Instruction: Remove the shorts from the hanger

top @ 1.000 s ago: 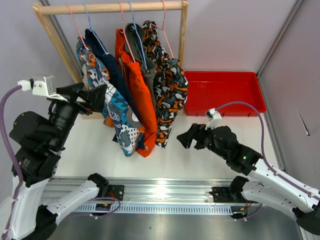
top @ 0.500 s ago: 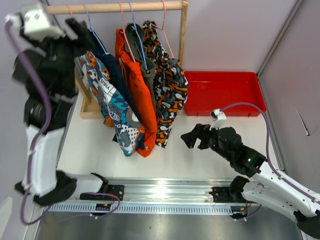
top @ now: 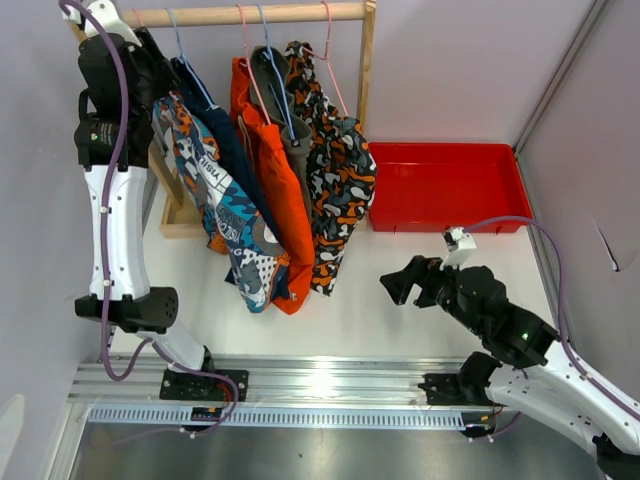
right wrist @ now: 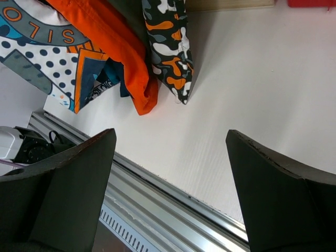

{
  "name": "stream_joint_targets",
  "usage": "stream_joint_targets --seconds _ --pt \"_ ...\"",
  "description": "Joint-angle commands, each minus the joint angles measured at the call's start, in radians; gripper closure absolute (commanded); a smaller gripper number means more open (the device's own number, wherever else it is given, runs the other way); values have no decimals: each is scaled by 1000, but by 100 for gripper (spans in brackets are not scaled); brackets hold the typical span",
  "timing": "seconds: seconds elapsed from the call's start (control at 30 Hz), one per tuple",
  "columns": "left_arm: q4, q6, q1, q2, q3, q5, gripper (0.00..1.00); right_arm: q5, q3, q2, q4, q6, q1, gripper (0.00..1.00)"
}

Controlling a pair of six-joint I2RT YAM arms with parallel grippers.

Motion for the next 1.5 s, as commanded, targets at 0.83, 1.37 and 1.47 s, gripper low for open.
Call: stream_joint_targets --seconds 0.83,1.37,1.47 --pt "31 -105 106 115 41 192 75 50 -26 -46 -49 44 -2 7" --pt "27 -70 98 -43 46 204 100 10 -38 -12 15 41 -3 8" --pt "27 -73 98 -102 29 233 100 -12 -30 -9 37 24 -3 8"
